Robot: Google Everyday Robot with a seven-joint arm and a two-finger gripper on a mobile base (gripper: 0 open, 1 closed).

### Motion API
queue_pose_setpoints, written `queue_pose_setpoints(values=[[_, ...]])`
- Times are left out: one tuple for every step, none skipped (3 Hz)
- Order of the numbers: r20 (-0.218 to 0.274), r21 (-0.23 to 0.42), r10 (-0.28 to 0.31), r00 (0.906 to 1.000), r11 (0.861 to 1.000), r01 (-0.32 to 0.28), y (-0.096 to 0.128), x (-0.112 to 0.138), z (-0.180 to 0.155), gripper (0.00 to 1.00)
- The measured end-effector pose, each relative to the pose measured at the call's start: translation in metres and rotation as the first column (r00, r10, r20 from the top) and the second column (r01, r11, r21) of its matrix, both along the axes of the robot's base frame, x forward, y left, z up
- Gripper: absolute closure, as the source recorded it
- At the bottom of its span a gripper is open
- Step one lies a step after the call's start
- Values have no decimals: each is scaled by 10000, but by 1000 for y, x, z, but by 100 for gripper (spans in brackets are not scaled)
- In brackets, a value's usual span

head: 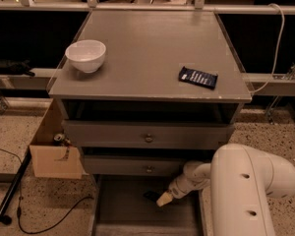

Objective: Place rxbar chocolate into bottom drawer

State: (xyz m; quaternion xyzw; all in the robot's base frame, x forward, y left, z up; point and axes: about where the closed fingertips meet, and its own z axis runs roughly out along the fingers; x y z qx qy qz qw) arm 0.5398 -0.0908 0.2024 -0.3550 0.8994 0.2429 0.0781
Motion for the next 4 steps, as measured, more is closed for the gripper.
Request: queue_pose_setpoints(values=[[-94,25,49,9999,10000,-48,3,-6,-1,100],[-284,132,183,9994,9998,-180,10,-32,0,100],[-203,157,147,9997,9998,-144,14,-87,-5,100],[-713,135,358,9968,9993,-350,18,-130,-15,100]])
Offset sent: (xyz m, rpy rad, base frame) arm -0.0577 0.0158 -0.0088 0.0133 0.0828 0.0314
